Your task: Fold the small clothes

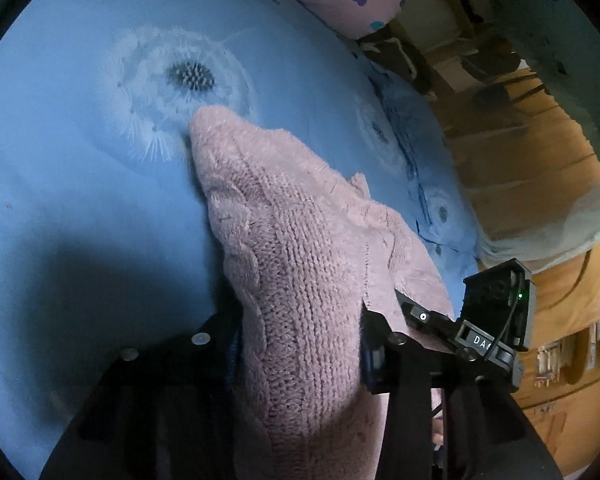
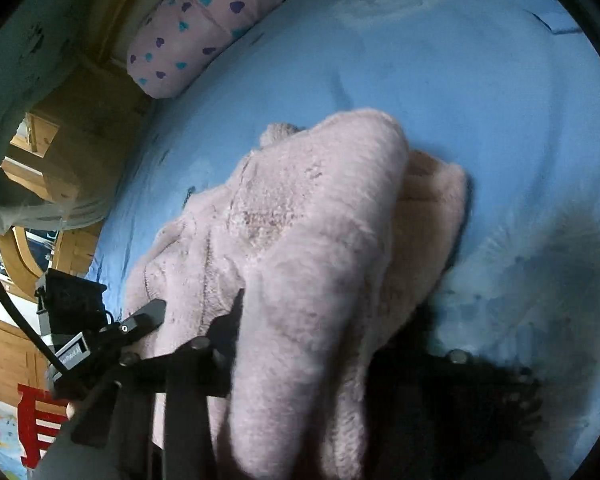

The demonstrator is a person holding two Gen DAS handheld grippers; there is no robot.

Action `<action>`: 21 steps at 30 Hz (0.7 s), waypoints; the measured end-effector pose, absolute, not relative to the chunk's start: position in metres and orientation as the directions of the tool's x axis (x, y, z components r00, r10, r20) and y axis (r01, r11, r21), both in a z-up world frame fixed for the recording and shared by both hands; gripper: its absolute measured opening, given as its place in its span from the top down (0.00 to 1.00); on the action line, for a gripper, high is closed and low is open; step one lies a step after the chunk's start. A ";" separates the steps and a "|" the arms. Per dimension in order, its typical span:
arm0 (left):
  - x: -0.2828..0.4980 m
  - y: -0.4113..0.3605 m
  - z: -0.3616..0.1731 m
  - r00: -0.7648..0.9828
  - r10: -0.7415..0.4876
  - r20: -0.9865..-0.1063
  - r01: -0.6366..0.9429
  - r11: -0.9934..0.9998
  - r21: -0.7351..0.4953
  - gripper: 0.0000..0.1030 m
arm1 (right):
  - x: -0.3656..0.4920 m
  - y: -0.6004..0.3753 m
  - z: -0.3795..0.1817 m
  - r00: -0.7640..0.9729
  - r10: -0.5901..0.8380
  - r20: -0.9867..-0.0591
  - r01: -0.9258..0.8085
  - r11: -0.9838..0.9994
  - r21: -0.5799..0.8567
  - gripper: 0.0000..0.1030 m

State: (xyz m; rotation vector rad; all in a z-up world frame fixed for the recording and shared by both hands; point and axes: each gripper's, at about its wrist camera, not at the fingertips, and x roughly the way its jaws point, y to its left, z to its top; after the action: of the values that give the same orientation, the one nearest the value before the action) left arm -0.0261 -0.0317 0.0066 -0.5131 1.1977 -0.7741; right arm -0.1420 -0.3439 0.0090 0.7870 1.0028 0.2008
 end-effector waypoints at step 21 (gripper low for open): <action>0.062 -0.077 0.085 0.204 -0.772 -0.602 0.387 0.629 -0.675 0.81 | -0.067 -0.387 0.102 0.698 0.454 -0.554 0.127 0.683 0.720 0.67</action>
State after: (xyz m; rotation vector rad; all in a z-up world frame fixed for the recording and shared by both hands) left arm 0.0621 -0.0767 0.0848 -0.4208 1.0905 -0.8416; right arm -0.0673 -0.3873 0.1018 0.8175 0.7958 0.2066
